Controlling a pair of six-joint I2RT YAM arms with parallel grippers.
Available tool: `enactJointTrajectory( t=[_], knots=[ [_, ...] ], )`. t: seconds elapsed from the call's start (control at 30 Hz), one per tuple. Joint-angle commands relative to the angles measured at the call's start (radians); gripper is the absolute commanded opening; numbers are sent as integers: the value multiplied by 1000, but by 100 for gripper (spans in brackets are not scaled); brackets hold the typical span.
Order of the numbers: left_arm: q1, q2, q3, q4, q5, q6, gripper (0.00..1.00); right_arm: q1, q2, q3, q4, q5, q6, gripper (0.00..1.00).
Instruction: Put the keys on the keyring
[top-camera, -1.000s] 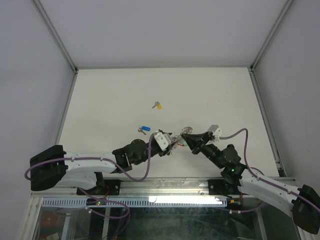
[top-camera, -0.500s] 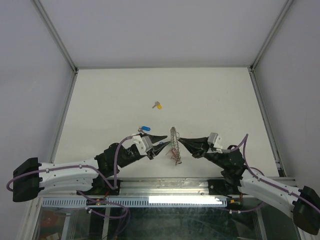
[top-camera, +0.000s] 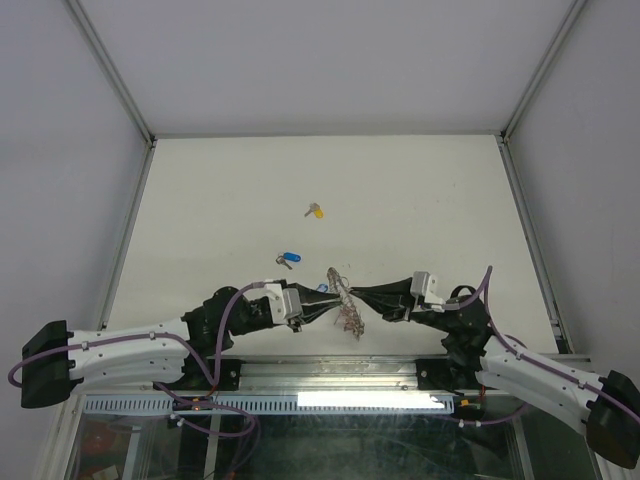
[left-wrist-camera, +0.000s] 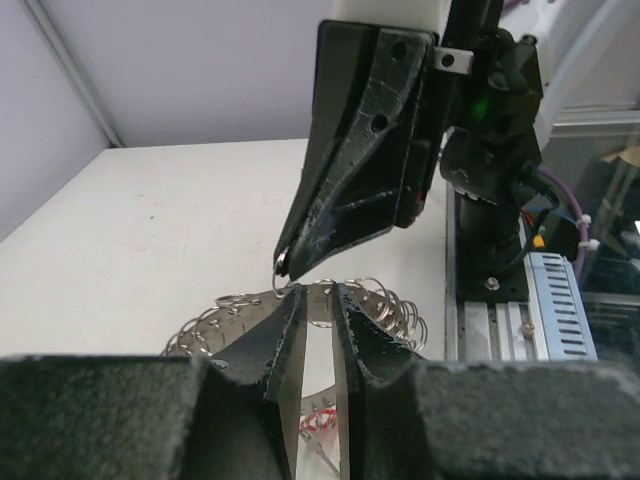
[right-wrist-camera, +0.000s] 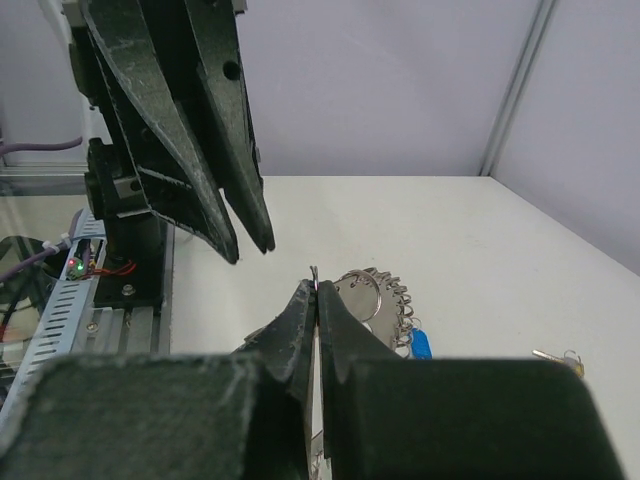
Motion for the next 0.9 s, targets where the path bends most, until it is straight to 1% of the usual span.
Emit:
enactJointTrajectory(
  t=[0.0, 0.3, 0.87],
  knots=[
    [-3, 14, 29, 0, 81, -20, 15, -1, -6, 79, 77, -66, -1, 0],
    [-3, 11, 15, 20, 0, -25, 19, -1, 5, 116, 37, -138, 4, 0],
    [-3, 47, 20, 36, 18, -28, 23, 0, 19, 135, 39, -177, 22, 0]
  ],
)
